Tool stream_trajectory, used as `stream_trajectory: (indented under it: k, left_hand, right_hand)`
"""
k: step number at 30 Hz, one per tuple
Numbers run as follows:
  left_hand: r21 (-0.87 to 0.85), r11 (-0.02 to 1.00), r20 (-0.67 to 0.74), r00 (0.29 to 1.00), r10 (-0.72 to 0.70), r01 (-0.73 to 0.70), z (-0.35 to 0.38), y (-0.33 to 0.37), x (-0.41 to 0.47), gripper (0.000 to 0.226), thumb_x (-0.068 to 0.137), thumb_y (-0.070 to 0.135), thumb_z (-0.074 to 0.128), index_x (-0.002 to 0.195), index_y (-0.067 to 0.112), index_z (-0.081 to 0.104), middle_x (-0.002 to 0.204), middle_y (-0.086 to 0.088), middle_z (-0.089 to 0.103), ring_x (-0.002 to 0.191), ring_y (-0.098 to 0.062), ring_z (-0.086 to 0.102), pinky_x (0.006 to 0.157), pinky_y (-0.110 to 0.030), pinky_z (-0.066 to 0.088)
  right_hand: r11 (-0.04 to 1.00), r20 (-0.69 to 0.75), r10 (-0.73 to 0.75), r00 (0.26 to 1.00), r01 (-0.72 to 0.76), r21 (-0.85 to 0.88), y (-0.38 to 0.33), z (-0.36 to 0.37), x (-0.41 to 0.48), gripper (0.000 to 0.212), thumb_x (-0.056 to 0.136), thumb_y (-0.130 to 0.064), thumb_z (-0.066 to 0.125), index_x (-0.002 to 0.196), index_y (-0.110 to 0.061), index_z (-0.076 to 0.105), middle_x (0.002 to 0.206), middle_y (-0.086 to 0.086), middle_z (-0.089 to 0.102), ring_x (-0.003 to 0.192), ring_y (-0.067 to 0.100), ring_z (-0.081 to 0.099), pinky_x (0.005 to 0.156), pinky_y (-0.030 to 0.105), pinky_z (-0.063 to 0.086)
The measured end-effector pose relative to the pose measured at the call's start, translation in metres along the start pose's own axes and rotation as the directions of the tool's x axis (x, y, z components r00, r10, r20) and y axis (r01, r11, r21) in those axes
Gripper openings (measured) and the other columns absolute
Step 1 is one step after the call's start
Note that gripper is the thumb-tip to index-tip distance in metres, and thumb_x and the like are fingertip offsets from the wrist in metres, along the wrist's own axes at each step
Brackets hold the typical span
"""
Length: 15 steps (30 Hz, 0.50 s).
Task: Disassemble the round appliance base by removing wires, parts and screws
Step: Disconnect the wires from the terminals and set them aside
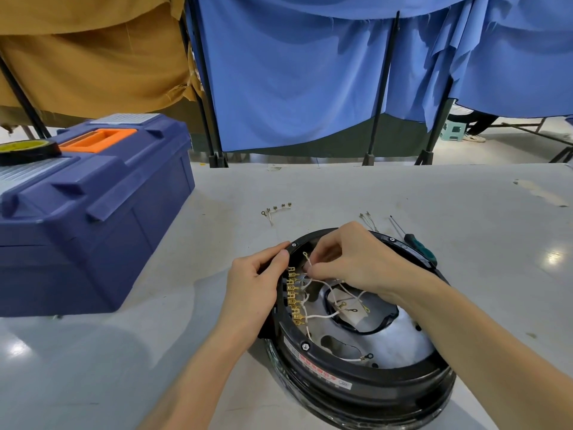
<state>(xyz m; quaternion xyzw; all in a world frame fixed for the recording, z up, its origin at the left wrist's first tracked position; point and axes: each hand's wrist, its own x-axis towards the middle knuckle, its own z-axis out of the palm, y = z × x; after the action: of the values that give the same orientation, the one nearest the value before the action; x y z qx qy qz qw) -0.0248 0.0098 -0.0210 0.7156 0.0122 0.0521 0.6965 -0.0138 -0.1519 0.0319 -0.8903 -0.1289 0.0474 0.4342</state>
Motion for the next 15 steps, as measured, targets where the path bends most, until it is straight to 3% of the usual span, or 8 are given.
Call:
stream_trajectory:
  k: [4, 8, 15]
  left_hand:
    - [0.002, 1.000, 0.002, 1.000, 0.001, -0.001, -0.001, 0.000, -0.001, 0.019, 0.094, 0.023, 0.061, 0.107, 0.028, 0.074, 0.105, 0.011, 0.074, 0.103, -0.011, 0.068, 0.099, -0.043, 0.050]
    - [-0.008, 1.000, 0.001, 1.000, -0.004, 0.004, 0.000, 0.000, -0.001, 0.019, 0.094, 0.022, 0.061, 0.107, 0.027, 0.074, 0.107, 0.009, 0.074, 0.106, -0.014, 0.067, 0.100, -0.043, 0.049]
    - [-0.010, 1.000, 0.019, 1.000, 0.020, -0.020, 0.000, 0.001, -0.001, 0.021, 0.095, 0.018, 0.059, 0.106, 0.025, 0.075, 0.102, 0.009, 0.075, 0.101, -0.011, 0.069, 0.097, -0.042, 0.051]
  right_hand:
    - [0.999, 0.004, 0.021, 1.000, -0.021, -0.030, 0.000, 0.000, 0.001, 0.007, 0.073, -0.015, 0.074, 0.071, -0.009, 0.072, 0.076, 0.021, 0.070, 0.065, 0.029, 0.061, 0.066, 0.051, 0.055]
    - [0.989, 0.024, 0.071, 0.997, -0.067, -0.135, 0.000, 0.002, 0.000, 0.013, 0.075, -0.019, 0.073, 0.072, -0.007, 0.069, 0.062, 0.009, 0.059, 0.053, 0.016, 0.047, 0.048, 0.026, 0.039]
    - [0.967, 0.132, 0.016, 0.991, 0.019, -0.256, -0.014, -0.001, 0.006, 0.025, 0.079, -0.012, 0.069, 0.101, -0.017, 0.058, 0.085, 0.003, 0.066, 0.061, 0.009, 0.055, 0.046, 0.013, 0.038]
